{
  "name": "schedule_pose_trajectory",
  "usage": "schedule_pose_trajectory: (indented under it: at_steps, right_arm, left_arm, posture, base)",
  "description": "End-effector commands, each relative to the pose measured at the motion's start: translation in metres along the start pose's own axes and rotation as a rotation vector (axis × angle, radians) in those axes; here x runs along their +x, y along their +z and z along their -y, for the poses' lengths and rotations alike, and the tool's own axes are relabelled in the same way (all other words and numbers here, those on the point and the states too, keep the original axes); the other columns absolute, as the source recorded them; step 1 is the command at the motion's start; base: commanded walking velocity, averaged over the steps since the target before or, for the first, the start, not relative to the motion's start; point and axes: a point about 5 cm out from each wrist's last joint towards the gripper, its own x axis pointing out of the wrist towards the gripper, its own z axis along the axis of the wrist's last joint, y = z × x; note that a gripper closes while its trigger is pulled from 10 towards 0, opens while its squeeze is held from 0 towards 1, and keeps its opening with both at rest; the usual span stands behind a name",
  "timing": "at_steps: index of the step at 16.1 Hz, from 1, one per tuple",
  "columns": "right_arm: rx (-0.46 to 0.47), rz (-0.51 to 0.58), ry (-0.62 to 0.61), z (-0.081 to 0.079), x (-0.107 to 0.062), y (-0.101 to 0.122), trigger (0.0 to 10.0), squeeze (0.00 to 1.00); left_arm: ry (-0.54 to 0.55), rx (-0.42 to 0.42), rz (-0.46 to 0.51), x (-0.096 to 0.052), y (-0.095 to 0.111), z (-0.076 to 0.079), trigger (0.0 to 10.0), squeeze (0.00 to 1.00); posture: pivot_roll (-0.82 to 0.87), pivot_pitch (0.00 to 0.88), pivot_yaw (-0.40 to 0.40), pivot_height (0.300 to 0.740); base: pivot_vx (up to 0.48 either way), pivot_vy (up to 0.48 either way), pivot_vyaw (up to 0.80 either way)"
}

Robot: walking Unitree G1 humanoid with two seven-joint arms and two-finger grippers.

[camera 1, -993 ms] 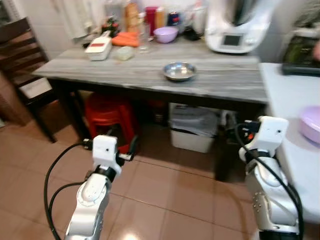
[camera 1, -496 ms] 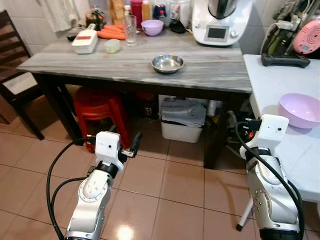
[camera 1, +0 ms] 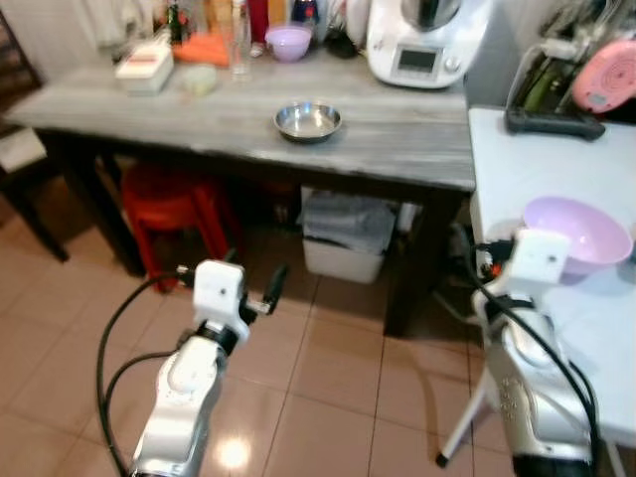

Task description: Setting the table

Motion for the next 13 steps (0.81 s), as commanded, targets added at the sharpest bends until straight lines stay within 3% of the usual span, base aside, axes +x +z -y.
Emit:
schedule_pose_trajectory:
  at_steps: [1,5,7,13]
  right_arm:
    - [-0.009,0.001,-0.018,0.0052,0.0006,0.0014,10.0,0.0]
    - [-0.006,0.011,-0.02,0.0051,0.0021,0.0043,10.0,0.0]
    - [-0.009,0.015,-0.023,0.0053,0.003,0.0056,10.0,0.0]
    - [-0.043,0.054,-0.006,0.0024,0.0003,0.0109,10.0,0.0]
  left_arm:
    - [-0.005,-0.008,0.018,0.0023,0.0041,0.001,10.0,0.0]
    - [-0.006,-0.01,0.023,0.003,0.005,0.0014,10.0,0.0]
    - [-0.005,-0.011,0.027,0.0036,0.0058,0.0013,10.0,0.0]
    - [-0.006,-0.015,0.025,0.0038,0.005,0.0018,10.0,0.0]
  posture:
    - [-0.08,0.044,0.021,0.74]
    - [-0.07,0.04,0.016,0.74]
    - [-0.07,0.039,0.016,0.74]
    - [-0.08,0.045,0.019,0.74]
  base:
    - [0.0,-0.48,0.0]
    - [0.0,-0.48,0.0]
    - [0.0,-0.48,-0.71]
    - [0.0,-0.48,0.0]
